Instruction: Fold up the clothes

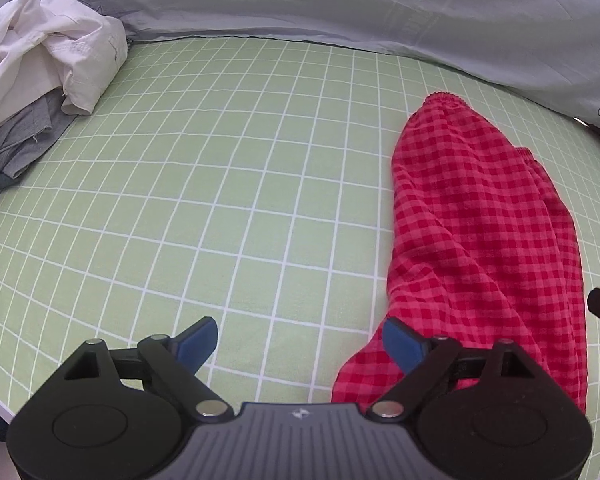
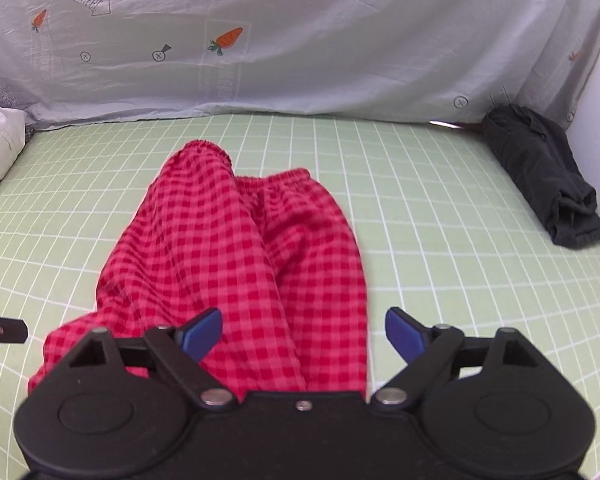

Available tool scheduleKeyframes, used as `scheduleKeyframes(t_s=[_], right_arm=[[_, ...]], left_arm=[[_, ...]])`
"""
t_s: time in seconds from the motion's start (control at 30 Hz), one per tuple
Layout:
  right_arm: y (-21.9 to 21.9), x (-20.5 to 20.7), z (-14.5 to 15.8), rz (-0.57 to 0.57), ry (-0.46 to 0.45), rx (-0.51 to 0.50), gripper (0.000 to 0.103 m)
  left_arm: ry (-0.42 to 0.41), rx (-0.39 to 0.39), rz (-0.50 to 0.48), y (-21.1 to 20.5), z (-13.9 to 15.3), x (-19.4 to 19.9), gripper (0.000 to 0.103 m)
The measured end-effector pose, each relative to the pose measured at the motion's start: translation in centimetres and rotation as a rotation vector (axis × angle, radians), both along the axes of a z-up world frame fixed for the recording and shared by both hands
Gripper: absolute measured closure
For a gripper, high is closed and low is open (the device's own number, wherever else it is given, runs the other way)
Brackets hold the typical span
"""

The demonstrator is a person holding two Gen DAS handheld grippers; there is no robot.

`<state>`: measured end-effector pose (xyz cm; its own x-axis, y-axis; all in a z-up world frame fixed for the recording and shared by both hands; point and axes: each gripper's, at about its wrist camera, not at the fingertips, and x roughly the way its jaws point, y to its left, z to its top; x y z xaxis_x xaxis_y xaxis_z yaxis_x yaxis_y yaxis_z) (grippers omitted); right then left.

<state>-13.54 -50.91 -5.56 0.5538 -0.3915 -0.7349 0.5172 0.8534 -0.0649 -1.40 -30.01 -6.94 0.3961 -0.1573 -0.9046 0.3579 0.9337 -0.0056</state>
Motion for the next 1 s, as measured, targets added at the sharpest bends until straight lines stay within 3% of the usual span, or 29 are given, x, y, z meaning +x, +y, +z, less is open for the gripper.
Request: scheduleKeyframes(t_s=[0.2,0.4,0.53,0.6,0.63,0.67,0.83,1.0], right_arm=[[-1.7,4.5,-0.3,0.040,0.012,-0.022,0.015],[-3.0,9.5,-2.3,0.081,0.058,-0.011,0.037],[-3.5,11.8,-3.7,0.123,0.103,0.010,0.059],[-3.5,12.5,-4.2,0.149,0.121,0.017,0.080],[-3.4,12.5,-4.2,0.164,0.115,0.021,0.096],[-3.3,12.5,-4.1,0.175,0.102,0.019,0.101],[-2.4,11.3,-1.3,0.181,0.002,-0.049,0.102],[-2.7,8.3,2.8,0.085,-0.077,-0.112,0.103]], left_arm=[[0.003,-0.011,-0.016,-1.2,-0.2,3.8,0.013],[0.022,-0.008,-0.027,-2.7,-1.6,8.7,0.013],[0.049,-0.003,-0.034,-3.8,-3.1,11.5,0.013],[0.069,-0.005,-0.029,-4.1,-3.8,12.3,0.013],[0.074,-0.008,-0.030,-4.2,-4.1,12.6,0.013],[0.077,-0.009,-0.032,-4.3,-4.3,12.7,0.013],[0.073,-0.019,-0.032,-4.2,-4.5,12.6,0.013],[0.043,-0.034,-0.049,-4.1,-3.7,11.7,0.013]])
